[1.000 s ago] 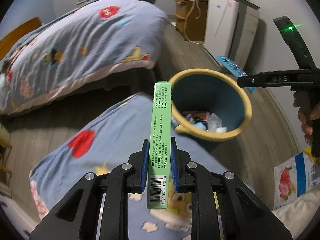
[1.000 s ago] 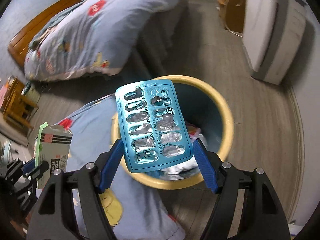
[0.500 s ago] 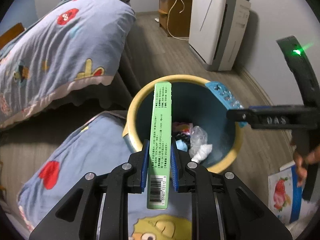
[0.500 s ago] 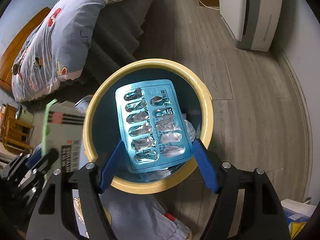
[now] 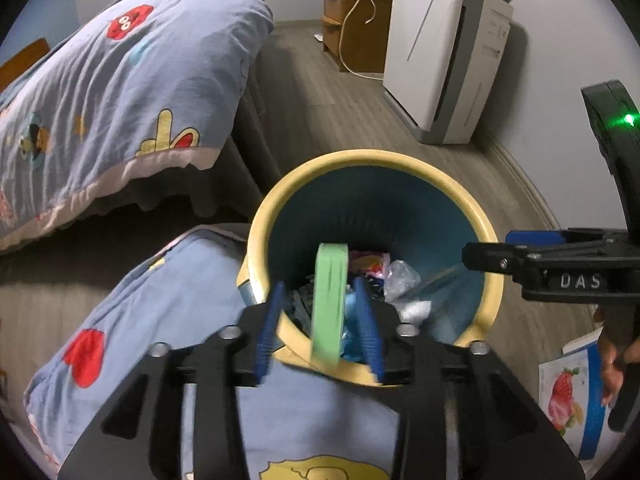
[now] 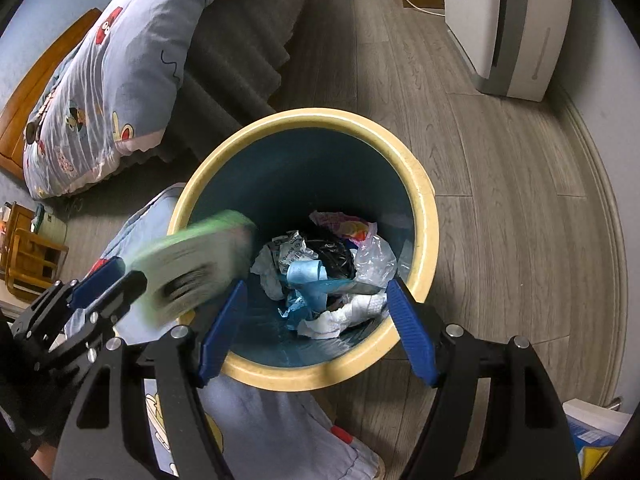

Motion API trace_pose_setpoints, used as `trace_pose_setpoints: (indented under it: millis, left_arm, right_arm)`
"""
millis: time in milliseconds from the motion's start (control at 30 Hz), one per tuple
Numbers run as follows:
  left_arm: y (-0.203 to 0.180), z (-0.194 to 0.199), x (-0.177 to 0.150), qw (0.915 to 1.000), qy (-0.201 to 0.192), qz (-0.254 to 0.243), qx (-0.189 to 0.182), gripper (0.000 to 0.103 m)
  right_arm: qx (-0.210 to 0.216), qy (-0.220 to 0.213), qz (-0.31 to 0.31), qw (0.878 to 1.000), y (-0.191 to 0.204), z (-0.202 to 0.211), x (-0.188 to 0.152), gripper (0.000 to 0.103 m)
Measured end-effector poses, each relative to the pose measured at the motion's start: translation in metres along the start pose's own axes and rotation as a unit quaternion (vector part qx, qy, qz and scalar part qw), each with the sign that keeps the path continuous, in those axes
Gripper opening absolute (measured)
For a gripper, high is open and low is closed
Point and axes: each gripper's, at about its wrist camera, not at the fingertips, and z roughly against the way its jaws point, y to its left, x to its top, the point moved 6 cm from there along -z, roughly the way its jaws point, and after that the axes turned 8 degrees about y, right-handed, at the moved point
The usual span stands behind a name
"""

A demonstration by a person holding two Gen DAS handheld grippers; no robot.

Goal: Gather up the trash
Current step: 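Carry the medicine box and blister pack over the bin and open both grippers, then move both open grippers back to the spray bottle and silver wrapper on the cushion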

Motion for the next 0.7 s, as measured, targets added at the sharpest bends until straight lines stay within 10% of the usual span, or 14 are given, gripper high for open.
trace_pose_setpoints:
  millis: [300, 700]
  left_arm:
    - [0.015, 0.033, -0.02, 0.9997, -0.014, 0.008, 0.017, 0.079]
    - [0.077, 0.115, -0.091, 0.995, -0.022, 0.041, 0.088, 0.091]
  right_arm:
    - [-0.01, -0.01, 0.006, 1.0, 0.007, 0.007, 0.002, 0.085]
    - [-0.012, -0.048, 0.053, 0.997, 0.071, 0.039, -0.008, 0.097]
